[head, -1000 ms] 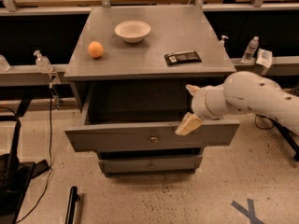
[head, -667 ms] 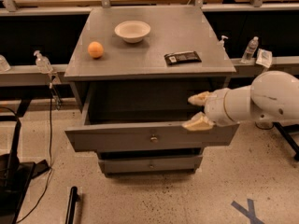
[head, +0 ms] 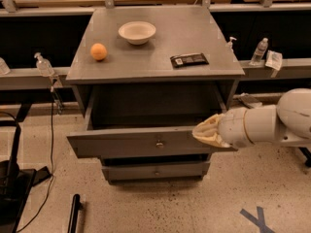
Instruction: Close top drawer
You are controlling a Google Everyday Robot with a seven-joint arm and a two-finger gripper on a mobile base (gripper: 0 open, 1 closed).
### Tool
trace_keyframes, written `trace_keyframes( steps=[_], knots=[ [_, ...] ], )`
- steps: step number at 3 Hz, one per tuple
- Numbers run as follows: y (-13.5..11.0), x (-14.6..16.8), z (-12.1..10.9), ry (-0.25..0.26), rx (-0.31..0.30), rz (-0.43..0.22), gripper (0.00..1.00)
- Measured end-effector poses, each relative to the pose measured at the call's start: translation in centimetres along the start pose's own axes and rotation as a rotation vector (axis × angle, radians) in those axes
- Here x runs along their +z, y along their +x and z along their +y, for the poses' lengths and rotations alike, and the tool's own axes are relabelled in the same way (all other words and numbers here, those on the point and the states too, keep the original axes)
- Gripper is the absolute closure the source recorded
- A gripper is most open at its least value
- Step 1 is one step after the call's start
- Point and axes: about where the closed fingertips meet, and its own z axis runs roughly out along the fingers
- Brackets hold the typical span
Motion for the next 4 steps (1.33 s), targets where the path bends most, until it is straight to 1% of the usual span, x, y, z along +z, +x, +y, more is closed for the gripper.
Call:
trace_keyframes(
  steps=[1,2,3,4],
  knots=[
    [0.0,-0.2,0.3,-0.002,0.001,-0.013,1.00],
    [0.0,-0.1,0.3,-0.003,0.001,-0.013,1.00],
    [1.2,1.5,1.2,-0.024,-0.002,-0.035,1.00],
    [4.1,5.9,3.7,-0.085,-0.023,-0.057,1.00]
  ],
)
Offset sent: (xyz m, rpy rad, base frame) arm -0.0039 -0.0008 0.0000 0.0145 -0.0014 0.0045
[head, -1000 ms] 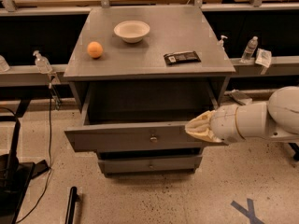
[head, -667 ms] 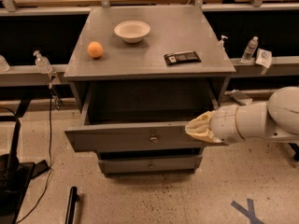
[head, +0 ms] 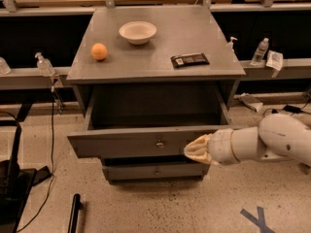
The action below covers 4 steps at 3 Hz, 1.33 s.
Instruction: Close top drawer
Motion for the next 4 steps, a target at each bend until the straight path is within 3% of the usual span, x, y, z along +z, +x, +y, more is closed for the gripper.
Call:
trace_keyframes(
  steps=[2,4],
  knots=[
    [3.7,5.3,1.8,-0.063,-0.036,0.028,1.00],
    [5.1,7.2,-0.8,-0.046,-0.048,0.060,1.00]
  ],
)
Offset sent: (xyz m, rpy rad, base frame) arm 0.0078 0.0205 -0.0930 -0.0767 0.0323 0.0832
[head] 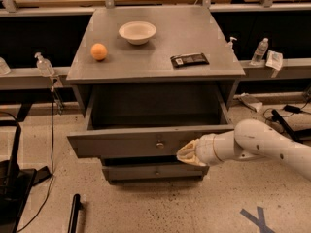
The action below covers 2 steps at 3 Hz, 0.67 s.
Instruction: Close top drawer
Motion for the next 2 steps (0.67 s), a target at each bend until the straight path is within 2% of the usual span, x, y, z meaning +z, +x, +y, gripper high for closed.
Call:
trace_keyframes(
  steps=[1,2],
  knots=[
    [1.0,0.4,-2.2,0.006,0.007,0.013,1.00],
    [1.1,1.3,-5.4,0.011,0.017,0.004,1.00]
  ],
)
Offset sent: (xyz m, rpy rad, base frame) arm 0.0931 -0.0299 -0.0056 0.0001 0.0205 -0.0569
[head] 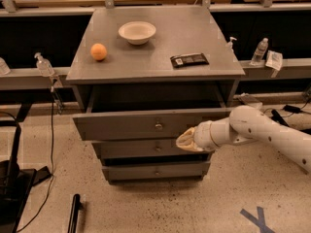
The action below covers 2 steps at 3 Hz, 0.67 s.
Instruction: Close top drawer
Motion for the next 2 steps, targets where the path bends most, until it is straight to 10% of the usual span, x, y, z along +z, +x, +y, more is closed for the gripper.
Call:
trace_keyframes(
  steps=[2],
  knots=[
    [0.3,1.1,-2.1,0.011,-0.016,-0.011,1.00]
  ],
)
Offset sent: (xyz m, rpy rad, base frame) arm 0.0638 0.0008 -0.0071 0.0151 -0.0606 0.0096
